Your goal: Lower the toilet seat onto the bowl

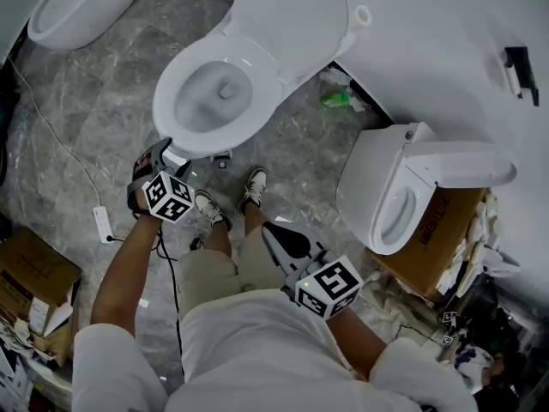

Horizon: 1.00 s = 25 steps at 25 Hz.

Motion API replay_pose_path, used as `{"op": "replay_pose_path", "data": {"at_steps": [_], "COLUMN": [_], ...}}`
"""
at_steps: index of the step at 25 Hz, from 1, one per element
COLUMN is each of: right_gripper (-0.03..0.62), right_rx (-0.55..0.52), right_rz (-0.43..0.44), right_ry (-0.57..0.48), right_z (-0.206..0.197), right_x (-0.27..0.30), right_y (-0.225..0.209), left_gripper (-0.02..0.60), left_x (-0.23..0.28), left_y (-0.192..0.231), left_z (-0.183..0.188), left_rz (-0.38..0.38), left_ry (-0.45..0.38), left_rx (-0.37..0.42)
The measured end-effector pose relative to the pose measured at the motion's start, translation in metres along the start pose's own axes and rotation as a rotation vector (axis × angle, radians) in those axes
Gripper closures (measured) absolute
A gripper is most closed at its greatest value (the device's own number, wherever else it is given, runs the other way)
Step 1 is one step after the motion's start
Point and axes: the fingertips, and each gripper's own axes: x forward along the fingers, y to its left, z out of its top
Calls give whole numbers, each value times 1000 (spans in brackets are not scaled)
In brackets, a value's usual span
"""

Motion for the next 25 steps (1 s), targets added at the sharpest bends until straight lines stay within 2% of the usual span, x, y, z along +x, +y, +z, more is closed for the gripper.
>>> {"op": "replay_pose_path", "data": {"at_steps": [5, 17, 25], "right_gripper": [595, 595, 595], "right_rx": [5, 43, 59], "right_rz": [8, 17, 8], "right_ry": [34, 89, 110], "right_z": [-14, -49, -61], "right_x": [14, 36, 55], "right_y": [-3, -19, -43], "left_gripper": [265, 265, 265], "left_x": [18, 74, 120], "left_y": [-7, -33, -46], "left_z": [-23, -87, -120], "left_rz": [-10, -89, -117], "left_ry": [18, 177, 256], "left_rx": [-79, -65, -101]}}
